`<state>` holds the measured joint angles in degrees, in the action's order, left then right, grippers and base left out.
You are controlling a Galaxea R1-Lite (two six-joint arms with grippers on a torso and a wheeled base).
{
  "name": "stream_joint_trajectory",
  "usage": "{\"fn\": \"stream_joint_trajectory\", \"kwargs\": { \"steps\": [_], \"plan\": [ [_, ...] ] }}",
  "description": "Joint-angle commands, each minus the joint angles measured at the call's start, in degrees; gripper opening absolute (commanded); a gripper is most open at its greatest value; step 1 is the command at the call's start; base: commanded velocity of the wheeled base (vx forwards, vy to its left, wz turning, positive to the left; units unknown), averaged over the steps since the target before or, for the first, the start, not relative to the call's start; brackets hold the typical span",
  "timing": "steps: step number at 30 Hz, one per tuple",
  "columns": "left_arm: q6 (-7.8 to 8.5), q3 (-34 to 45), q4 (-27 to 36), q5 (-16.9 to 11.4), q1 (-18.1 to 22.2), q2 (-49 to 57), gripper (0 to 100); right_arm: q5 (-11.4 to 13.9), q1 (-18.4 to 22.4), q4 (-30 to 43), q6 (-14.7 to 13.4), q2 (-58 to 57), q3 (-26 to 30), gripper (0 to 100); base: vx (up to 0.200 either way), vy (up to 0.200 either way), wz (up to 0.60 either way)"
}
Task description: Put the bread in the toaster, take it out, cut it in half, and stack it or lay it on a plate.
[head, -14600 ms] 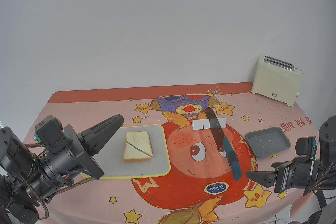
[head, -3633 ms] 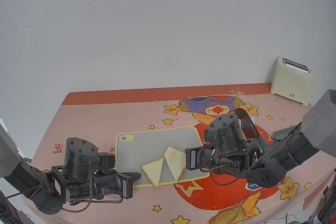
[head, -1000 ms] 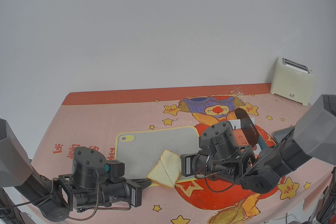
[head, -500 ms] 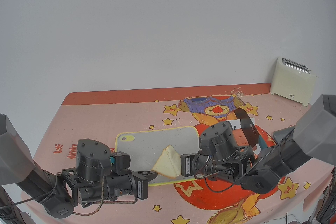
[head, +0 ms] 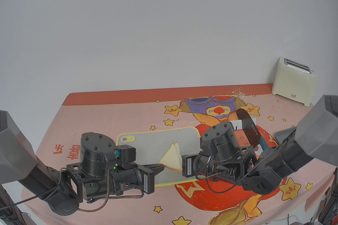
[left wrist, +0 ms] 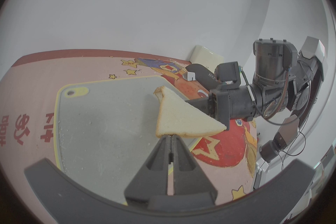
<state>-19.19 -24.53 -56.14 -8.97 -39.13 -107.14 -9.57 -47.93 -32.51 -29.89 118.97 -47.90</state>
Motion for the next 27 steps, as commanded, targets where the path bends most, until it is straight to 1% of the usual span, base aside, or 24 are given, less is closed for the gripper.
{"fn": "stream_joint_trajectory", "kwargs": {
  "steps": [1, 4, 8, 17, 21, 25, 27],
  "plan": [
    [0.03, -1.58, -0.02, -0.17, -0.16, -2.19, 0, 0.25, 0.03, -0.1, -1.4, -0.49, -0.44, 0, 0.0, 0.0, 0.0],
    [0.03, -2.02, -0.11, -0.17, -0.42, -2.98, 0, 0.69, 0.12, -0.18, -2.28, -1.28, -0.71, 0, 0.0, 0.0, 0.0],
    [0.03, -2.02, -0.29, -0.26, -1.12, -4.13, 0, 3.24, 0.3, -0.18, -3.42, -2.86, -0.53, 0, 0.0, 0.0, 0.0],
    [0.12, -1.14, -0.29, -0.26, -1.56, -4.13, 0, 3.42, 0.12, -1.85, -3.95, -2.86, -0.62, 0, 0.0, 0.0, 0.0],
    [0.2, 0.71, -0.46, -0.43, -1.83, -3.6, 0, 3.42, 0.12, -3.08, -3.86, -2.78, -0.27, 0, 0.0, 0.0, 0.0],
    [0.03, 2.2, -0.46, -1.4, -2.0, -2.98, 0, 3.42, 0.12, -3.08, -3.86, -2.69, -0.27, 0, 0.0, 0.0, 0.0],
    [-0.06, 3.52, -0.38, -1.93, -2.09, -0.87, 0, 3.33, 0.12, -3.08, -3.86, -2.69, -0.27, 0, 0.0, 0.0, 0.0]
  ]
}}
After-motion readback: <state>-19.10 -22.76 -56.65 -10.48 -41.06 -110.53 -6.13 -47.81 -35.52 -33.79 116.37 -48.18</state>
